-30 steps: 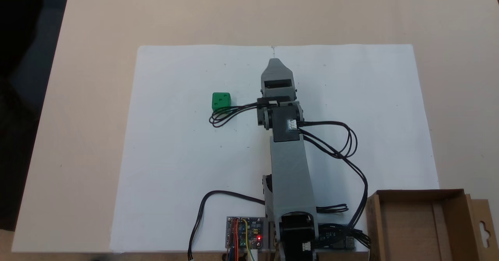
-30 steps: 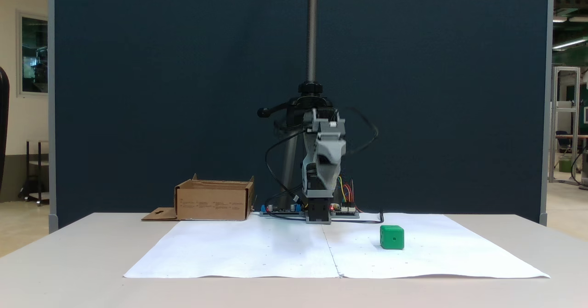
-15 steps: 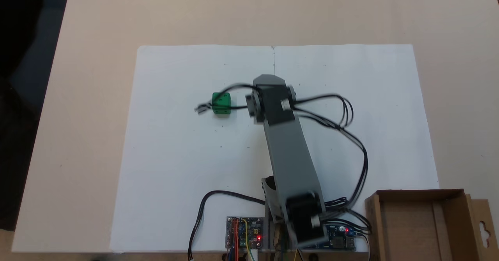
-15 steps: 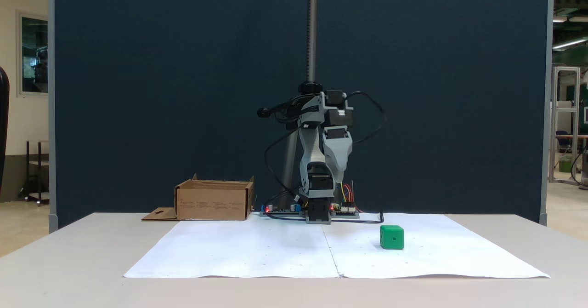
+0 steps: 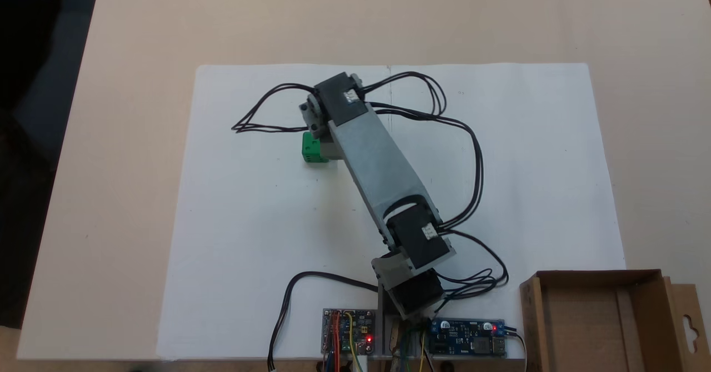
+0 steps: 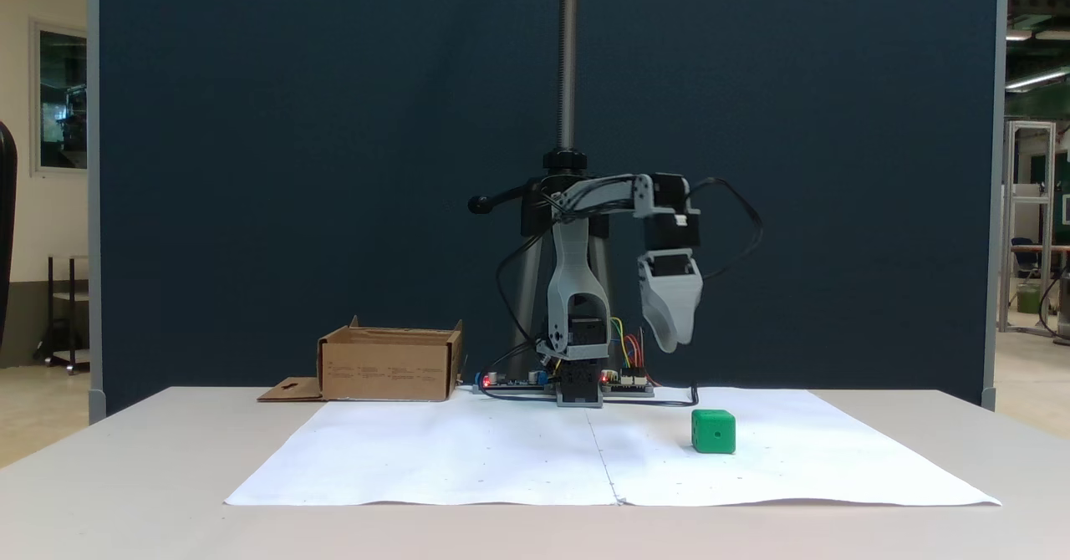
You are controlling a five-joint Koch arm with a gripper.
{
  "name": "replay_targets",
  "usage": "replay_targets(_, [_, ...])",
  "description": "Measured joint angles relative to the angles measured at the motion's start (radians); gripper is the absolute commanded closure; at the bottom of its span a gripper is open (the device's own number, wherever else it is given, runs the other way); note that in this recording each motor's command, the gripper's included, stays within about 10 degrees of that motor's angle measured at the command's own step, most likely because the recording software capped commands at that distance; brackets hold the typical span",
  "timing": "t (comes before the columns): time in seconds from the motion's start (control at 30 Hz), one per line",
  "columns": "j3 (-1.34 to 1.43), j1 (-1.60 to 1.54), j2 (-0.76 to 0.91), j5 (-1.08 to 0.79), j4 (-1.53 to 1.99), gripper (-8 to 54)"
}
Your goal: Grasp a green dice and put it in the bin.
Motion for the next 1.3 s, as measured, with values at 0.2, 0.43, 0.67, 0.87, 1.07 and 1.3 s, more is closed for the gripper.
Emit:
replay_targets(0.2, [0.000,-0.052,0.002,0.069,-0.018,4.3])
replay_targets(0.43, [0.000,-0.074,-0.103,0.075,-0.072,4.3])
replay_targets(0.67, [0.000,-0.074,-0.146,0.075,-0.092,4.3])
replay_targets(0.87, [-0.002,-0.074,-0.187,0.075,-0.100,4.3])
replay_targets(1.07, [0.000,-0.086,-0.230,0.078,-0.152,4.4])
replay_targets(1.3, [0.000,-0.086,-0.233,0.169,-0.156,4.4])
